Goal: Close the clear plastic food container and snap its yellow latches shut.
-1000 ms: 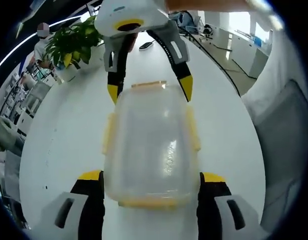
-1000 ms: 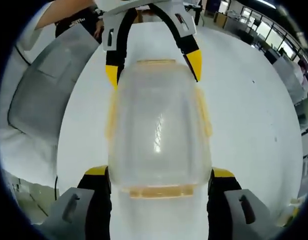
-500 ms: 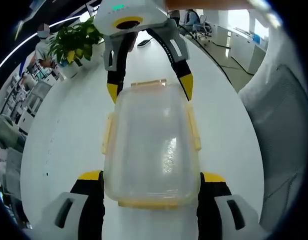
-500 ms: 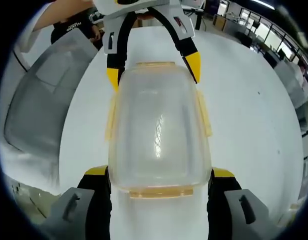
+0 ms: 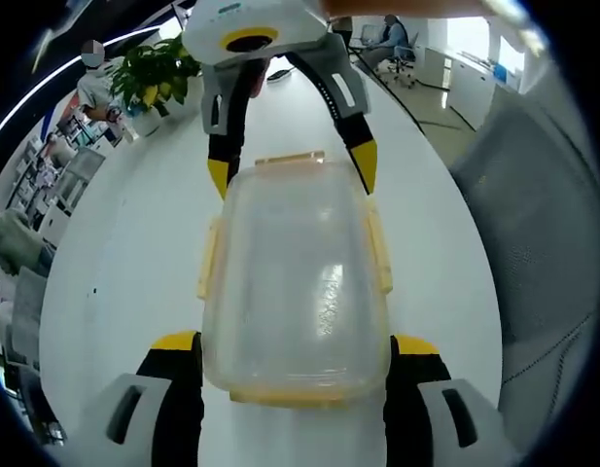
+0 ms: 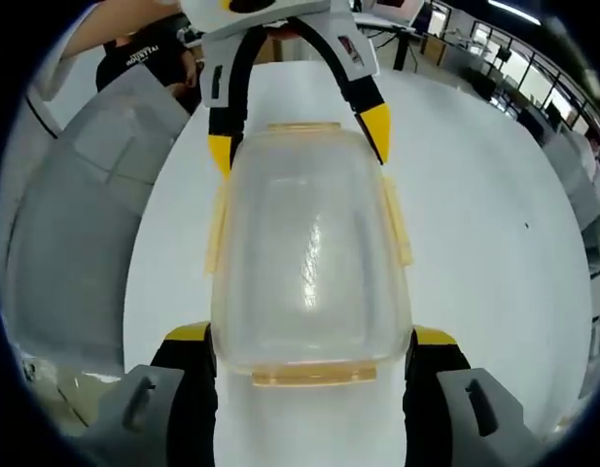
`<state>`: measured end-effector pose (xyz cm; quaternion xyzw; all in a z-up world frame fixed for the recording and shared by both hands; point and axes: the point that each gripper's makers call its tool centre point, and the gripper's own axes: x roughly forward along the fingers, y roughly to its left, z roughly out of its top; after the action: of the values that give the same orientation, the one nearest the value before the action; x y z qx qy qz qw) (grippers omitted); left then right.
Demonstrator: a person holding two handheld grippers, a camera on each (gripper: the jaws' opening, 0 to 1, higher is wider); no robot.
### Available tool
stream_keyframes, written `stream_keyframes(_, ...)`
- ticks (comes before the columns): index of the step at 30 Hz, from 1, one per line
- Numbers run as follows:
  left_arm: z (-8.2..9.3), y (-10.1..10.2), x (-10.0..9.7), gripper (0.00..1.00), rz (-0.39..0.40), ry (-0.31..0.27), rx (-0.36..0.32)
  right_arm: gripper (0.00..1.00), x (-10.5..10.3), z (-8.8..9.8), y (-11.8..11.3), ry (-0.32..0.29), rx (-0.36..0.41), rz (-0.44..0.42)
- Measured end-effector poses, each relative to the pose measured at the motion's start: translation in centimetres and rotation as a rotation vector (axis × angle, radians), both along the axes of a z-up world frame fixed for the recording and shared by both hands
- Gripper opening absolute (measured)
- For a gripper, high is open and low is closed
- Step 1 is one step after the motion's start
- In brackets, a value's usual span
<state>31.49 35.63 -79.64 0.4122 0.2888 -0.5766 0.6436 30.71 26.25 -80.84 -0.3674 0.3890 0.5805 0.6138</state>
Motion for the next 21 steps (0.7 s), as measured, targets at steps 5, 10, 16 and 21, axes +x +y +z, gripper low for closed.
stream_keyframes(5,0.0,1.8,-0.7,0.73,0.005,-0.001,-0.003,0.76,-0.6,0.0,1.9,0.0,-0.012,0.005)
stream_keyframes(10,0.0,3.2,-1.3,0.73,0.006,0.001,-0.021,0.76,-1.2,0.0,3.1,0.001,-0.016,0.004)
stream_keyframes(16,0.0,4.0,-1.6,0.73,-0.006,0.0,-0.018,0.76,-1.6,-0.1,4.1,0.0,-0.015,-0.005)
stream_keyframes(21,0.0,4.3,-1.6,0.73,-0.016,-0.003,-0.022,0.76,-1.7,-0.1,4.2,0.001,-0.032,-0.011)
